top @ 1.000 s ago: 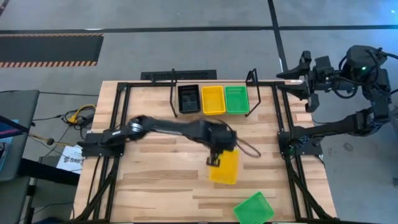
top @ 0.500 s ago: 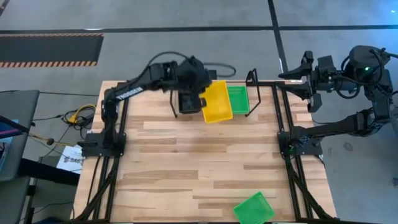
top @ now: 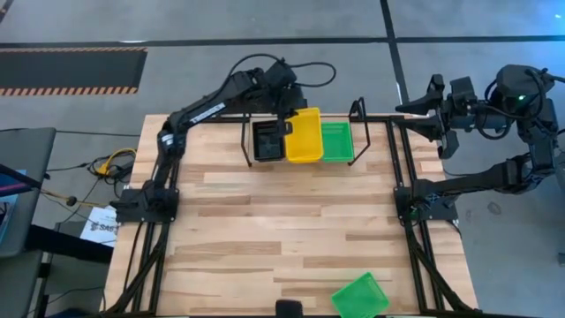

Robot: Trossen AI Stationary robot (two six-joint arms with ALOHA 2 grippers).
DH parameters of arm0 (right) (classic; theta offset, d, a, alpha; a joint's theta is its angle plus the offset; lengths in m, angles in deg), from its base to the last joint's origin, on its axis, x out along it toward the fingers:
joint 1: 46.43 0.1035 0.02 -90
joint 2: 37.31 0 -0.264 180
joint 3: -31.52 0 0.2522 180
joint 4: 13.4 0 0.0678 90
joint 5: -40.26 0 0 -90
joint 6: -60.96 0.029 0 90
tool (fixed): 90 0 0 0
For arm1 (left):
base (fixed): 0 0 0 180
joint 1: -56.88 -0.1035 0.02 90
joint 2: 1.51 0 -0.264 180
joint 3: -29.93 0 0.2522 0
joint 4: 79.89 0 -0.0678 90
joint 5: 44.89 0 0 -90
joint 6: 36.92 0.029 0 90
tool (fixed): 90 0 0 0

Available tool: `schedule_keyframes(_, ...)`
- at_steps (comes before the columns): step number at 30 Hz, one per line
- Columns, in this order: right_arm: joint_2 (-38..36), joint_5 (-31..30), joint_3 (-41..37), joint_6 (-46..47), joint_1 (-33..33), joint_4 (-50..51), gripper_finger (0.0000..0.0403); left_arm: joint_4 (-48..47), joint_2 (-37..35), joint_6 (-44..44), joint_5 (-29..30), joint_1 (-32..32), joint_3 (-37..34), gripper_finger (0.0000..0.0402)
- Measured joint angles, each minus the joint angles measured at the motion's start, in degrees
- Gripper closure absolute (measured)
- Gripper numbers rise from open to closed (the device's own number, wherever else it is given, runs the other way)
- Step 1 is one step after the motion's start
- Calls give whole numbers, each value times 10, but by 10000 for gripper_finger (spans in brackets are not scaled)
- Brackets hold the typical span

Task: Stack baskets on shelf by color
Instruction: Stack the yellow bin on top of the yellow bin on the shelf

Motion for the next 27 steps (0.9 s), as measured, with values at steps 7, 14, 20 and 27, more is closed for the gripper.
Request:
schedule_keyframes(7,2,0,0,10,0,0,227,22,51,14,-11,-22,0,401)
schedule_keyframes(14,11,-1,-1,10,0,1,231,20,91,30,-36,-34,0,401)
schedule_keyframes(20,19,-1,-1,10,0,0,230,22,97,35,-47,-43,0,401)
schedule_keyframes(27,24,-1,-1,9,0,0,232,19,97,33,-51,-51,0,401)
